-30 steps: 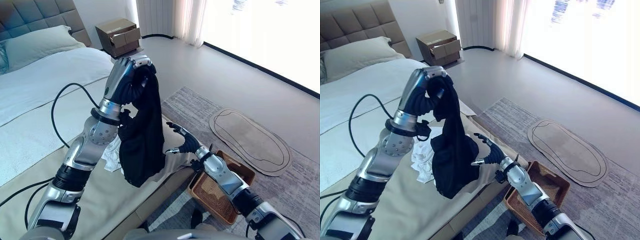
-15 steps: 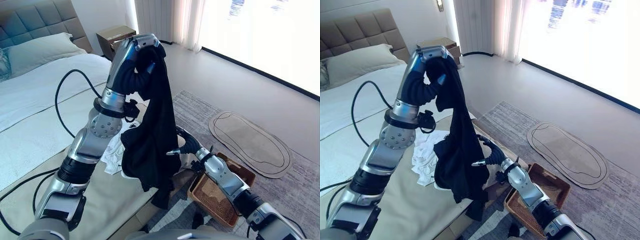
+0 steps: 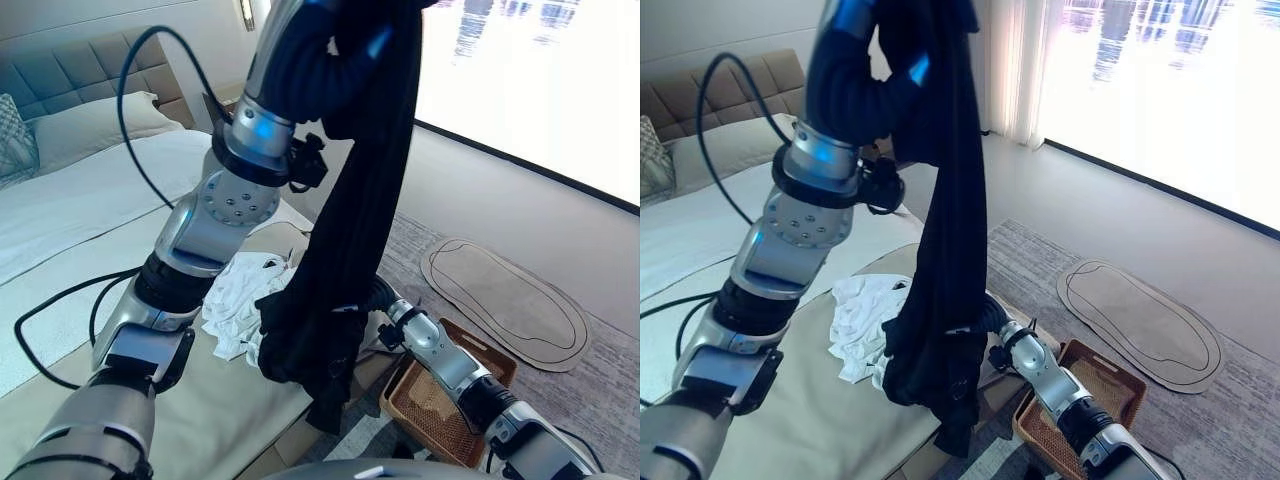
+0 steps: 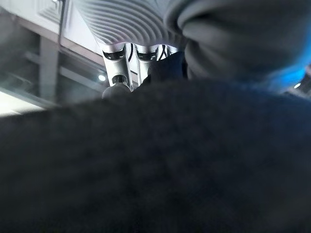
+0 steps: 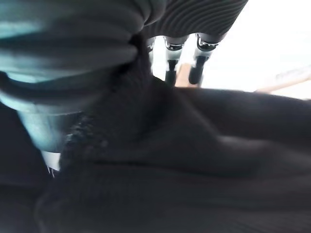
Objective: Pick up clothes into the bucket
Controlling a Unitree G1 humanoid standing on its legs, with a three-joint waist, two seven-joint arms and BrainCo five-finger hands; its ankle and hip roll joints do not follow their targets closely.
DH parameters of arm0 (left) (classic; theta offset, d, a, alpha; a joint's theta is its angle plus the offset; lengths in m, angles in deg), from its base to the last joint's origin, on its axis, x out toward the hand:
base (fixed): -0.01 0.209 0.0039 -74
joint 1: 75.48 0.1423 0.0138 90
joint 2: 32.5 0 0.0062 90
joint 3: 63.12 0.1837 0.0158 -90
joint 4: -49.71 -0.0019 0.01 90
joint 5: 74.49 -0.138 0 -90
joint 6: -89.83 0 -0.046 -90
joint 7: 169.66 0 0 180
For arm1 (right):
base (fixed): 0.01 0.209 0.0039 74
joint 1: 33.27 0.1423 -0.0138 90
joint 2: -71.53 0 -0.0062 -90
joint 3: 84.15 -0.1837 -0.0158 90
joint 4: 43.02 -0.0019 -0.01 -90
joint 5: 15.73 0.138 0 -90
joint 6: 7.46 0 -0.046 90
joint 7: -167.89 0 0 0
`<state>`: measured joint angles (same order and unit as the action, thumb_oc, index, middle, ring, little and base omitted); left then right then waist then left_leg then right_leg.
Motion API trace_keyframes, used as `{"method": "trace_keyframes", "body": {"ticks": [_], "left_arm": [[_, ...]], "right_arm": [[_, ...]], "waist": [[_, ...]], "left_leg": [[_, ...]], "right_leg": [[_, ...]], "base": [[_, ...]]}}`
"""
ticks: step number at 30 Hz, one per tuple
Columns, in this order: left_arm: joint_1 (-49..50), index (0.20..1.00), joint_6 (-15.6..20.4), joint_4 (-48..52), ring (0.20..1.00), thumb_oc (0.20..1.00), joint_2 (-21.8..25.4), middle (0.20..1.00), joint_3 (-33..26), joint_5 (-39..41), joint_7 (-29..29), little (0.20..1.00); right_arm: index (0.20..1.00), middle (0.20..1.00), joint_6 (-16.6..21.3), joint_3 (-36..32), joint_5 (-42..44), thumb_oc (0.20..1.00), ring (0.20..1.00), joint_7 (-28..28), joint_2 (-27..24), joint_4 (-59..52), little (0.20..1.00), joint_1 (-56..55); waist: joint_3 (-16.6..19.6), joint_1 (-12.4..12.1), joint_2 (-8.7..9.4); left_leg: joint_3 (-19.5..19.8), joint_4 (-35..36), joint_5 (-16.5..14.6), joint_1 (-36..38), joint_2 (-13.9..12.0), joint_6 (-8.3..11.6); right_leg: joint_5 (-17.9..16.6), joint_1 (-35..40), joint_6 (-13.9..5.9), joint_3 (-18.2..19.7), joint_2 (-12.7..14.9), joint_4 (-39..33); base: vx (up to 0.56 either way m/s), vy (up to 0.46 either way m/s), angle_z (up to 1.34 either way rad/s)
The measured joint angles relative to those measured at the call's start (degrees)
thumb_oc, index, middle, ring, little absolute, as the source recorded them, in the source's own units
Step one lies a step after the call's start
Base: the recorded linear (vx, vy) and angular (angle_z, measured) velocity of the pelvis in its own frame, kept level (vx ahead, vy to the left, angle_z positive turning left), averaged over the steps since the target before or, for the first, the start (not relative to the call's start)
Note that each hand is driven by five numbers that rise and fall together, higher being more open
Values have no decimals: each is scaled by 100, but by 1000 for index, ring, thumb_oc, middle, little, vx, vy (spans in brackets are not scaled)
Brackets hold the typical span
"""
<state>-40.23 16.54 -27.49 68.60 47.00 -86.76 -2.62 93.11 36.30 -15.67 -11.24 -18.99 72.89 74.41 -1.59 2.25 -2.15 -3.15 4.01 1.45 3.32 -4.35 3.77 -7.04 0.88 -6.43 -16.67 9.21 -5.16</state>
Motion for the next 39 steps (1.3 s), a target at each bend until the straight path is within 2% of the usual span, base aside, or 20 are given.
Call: {"method": "trace_keyframes", "body": {"ticks": [5, 7, 20, 27, 31, 33, 34, 36, 39], "left_arm": [[-593, 200, -15, -2, 200, 200, -9, 200, 306, 5, -4, 200], [-617, 200, -5, 10, 200, 200, -17, 200, 346, 5, -4, 200], [-594, 200, -9, -18, 200, 200, -17, 200, 340, 2, 8, 200], [-221, 200, 14, -24, 200, 200, 435, 200, 105, -60, 7, 200], [1058, 200, 47, -73, 200, 200, 1077, 200, -903, -90, -85, 200], [2122, 200, 65, -77, 200, 200, 1095, 200, -1530, -70, -194, 200], [2358, 200, 48, -114, 200, 200, 1078, 200, -1656, -70, -203, 200], [3174, 200, 83, -200, 200, 200, 860, 200, -1931, -37, -314, 200], [4374, 200, 115, -292, 200, 200, 216, 200, -2220, 238, -235, 200]], "right_arm": [[1000, 1000, -65, 207, -22, 1000, 1000, 0, 150, 457, 1000, 382], [200, 200, -74, 230, -65, 200, 200, 28, 155, 459, 200, 393], [200, 200, -77, 292, 101, 200, 200, 281, -180, 117, 200, 152], [200, 200, -72, -422, 262, 200, 200, 354, -555, -292, 200, -686], [200, 200, -27, -1527, 403, 200, 200, 219, -882, -798, 200, -1592], [200, 200, 50, -2000, 495, 200, 200, 76, -888, -945, 200, -1853], [200, 200, 52, -2099, 519, 200, 200, 45, -880, -958, 200, -1877], [200, 200, 101, -2300, 568, 200, 200, -83, -849, -997, 200, -1929], [200, 200, 140, -2763, 588, 200, 200, -309, -796, -1230, 200, -2102]], "waist": [[79, -7, -40], [162, -13, -79], [182, 4, -79], [190, 5, -77], [198, 37, -75], [188, 52, -75], [176, 67, -57], [108, 109, 41], [76, 147, 25]], "left_leg": [[19, 3, 5, -13, 1, 0], [20, 19, 4, -11, 1, 1], [22, 44, 3, -2, -4, -1], [5, 52, 7, 11, 4, -1], [-35, 97, 5, 52, -21, 0], [-130, 104, -3, 113, -45, 5], [-136, 102, -5, 118, -50, 8], [-140, 107, -9, 107, -68, 9], [-169, 115, -26, 125, -48, 7]], "right_leg": [[0, -5, -1, -21, -3, 1], [5, -5, -2, -25, -6, 1], [11, -10, -8, -32, -9, 1], [20, -11, -21, -25, -29, 1], [38, -12, -34, 6, -51, 0], [48, -1, -32, 91, -71, -3], [50, -1, -28, 97, -63, -3], [59, -16, -37, 102, -95, -1], [86, -25, -61, 145, -61, -11]], "base": [[5, -1, 1], [20, -4, 0], [-6, 1, 0], [-17, 1, -1], [5, -2, -5], [-24, 1, -17], [21, 2, -12], [-26, 10, -1], [-3, 10, -6]]}}
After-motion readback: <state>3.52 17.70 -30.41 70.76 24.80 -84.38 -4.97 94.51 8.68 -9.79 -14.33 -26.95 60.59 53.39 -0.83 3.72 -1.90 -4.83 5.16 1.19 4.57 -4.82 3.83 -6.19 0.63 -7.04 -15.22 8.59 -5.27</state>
